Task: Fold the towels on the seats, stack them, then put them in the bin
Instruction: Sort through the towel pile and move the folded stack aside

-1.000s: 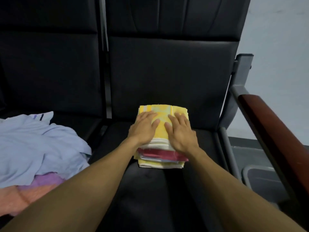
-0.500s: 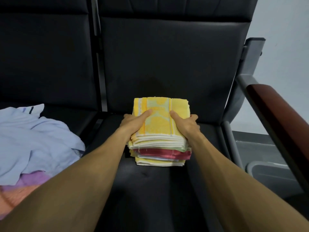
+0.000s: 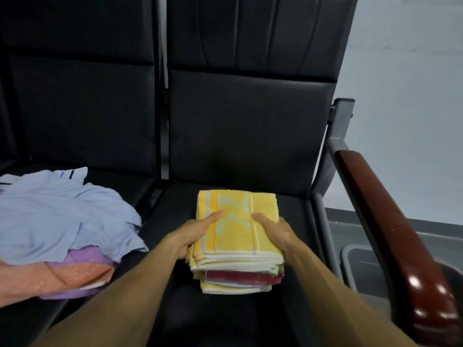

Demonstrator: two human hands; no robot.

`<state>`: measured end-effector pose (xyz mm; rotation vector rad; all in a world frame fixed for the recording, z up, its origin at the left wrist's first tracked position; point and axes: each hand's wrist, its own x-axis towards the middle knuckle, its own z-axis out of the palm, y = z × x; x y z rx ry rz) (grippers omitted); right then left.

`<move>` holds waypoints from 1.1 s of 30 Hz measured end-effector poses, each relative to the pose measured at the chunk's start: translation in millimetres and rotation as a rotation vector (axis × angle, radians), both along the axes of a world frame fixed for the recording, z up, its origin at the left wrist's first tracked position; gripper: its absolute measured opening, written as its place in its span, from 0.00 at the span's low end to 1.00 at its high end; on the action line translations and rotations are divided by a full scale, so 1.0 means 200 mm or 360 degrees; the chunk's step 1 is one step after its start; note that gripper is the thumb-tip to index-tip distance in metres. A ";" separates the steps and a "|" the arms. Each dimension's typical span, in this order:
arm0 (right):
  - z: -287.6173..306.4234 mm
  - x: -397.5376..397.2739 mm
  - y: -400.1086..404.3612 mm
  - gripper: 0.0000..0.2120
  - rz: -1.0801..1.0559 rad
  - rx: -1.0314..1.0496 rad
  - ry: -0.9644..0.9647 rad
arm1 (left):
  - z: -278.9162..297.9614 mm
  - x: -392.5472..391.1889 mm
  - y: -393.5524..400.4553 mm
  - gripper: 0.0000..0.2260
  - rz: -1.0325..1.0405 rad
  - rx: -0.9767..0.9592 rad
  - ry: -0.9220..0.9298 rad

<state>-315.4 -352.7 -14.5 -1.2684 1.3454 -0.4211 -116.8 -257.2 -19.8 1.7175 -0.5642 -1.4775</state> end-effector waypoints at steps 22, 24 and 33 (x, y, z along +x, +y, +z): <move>1.14 -1.70 0.27 0.16 -0.0522 -0.0911 -0.0165 | 1.05 -1.61 -0.17 0.50 -0.0264 -0.0728 -0.0169; 1.04 -1.91 0.27 0.18 -0.0591 -0.0868 -0.0131 | 0.95 -1.82 -0.19 0.48 -0.0308 -0.0679 -0.0192; 0.22 -2.45 0.20 0.19 -0.0736 -0.0447 -0.0058 | 0.23 -2.37 -0.29 0.15 -0.0450 -0.0309 -0.0140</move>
